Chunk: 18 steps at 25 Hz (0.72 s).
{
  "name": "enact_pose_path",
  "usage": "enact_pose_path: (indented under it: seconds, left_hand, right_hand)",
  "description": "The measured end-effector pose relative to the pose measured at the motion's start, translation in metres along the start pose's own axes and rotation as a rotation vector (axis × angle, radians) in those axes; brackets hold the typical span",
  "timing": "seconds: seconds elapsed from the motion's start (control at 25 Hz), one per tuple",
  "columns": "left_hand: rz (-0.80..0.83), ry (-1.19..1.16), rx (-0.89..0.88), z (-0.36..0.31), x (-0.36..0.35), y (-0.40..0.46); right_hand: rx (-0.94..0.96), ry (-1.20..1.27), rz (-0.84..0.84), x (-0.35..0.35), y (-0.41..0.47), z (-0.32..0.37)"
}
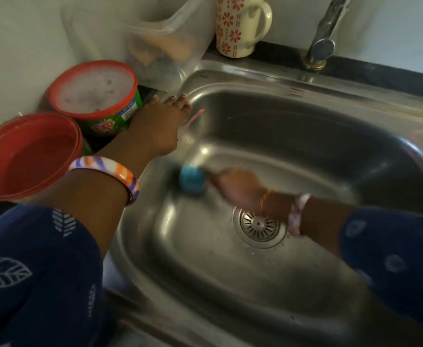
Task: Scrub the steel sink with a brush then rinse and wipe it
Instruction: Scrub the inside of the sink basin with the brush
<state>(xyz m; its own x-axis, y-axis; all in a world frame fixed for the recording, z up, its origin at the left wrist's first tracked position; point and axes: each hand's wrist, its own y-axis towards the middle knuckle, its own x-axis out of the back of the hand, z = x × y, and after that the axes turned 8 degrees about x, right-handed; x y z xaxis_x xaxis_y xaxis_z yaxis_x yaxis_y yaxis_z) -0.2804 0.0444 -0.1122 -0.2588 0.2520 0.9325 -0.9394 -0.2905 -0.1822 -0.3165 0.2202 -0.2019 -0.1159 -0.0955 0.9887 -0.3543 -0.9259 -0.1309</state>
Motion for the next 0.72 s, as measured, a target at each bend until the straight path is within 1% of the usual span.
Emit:
enact_pose_path:
  seconds: [0.04,0.08,0.12,0.16,0.2,0.24,0.28,0.32,0.36,0.4,0.44,0.48,0.52,0.56,0.6,0.64,0.68,0.72]
  left_hand:
    - [-0.003,0.002,0.0,0.0,0.0,0.0]
    - [-0.003,0.0,-0.003,0.001,0.0,0.0]
    - [-0.005,-0.007,-0.006,0.002,0.0,0.001]
    - [-0.009,-0.014,-0.004,0.002,0.0,0.001]
    - [-0.012,-0.012,-0.001,0.002,-0.001,0.001]
    - [-0.01,-0.001,0.0,0.002,-0.001,0.001]
    - [-0.006,0.008,0.0,0.002,-0.001,0.001]
    - [-0.002,0.011,-0.001,0.001,-0.001,0.0]
    - [-0.004,0.011,0.0,0.0,0.0,0.0]
    - [-0.013,0.014,-0.001,0.0,0.0,0.0]
    - [-0.021,0.019,-0.007,0.0,0.0,-0.001]
    - [-0.025,0.023,-0.017,0.0,0.001,-0.001]
    - [-0.025,0.025,-0.019,0.0,0.0,-0.001]
    - [-0.021,0.028,-0.012,0.0,0.0,0.0]
    - [-0.011,0.03,-0.01,0.001,0.0,0.0]
    - [-0.001,0.023,-0.012,0.001,0.0,0.0]
    - [0.001,0.012,-0.016,0.001,0.0,0.0]
    - [-0.008,0.0,-0.018,0.001,0.0,-0.001]
  right_hand:
    - [-0.192,0.061,0.02,0.01,0.016,-0.018]
    - [-0.29,0.108,0.029,0.01,0.023,-0.026]
    - [-0.25,0.079,0.035,0.008,0.021,-0.022]
    - [-0.076,0.088,0.03,-0.003,0.011,-0.006]
    - [0.159,0.146,0.12,-0.009,-0.009,0.028]
    - [0.353,0.147,0.244,-0.012,-0.023,0.05]
    - [0.433,0.155,0.281,-0.007,-0.028,0.051]
    - [0.381,0.131,0.23,-0.003,-0.021,0.036]
    - [0.186,0.021,0.152,0.001,0.0,0.009]
    - [-0.081,0.024,0.081,0.011,0.011,-0.013]
    - [-0.241,0.047,0.078,0.015,0.016,-0.024]
    - [-0.251,0.11,0.074,0.008,0.012,-0.023]
    - [-0.149,0.196,0.149,0.001,-0.001,-0.006]
    - [0.016,0.325,0.233,-0.005,-0.016,0.022]
    - [0.142,0.434,0.348,-0.001,-0.032,0.049]
    - [0.197,0.492,0.412,0.001,-0.04,0.061]
    - [0.183,0.503,0.352,-0.001,-0.038,0.052]
    - [0.074,0.497,0.193,-0.004,-0.029,0.03]
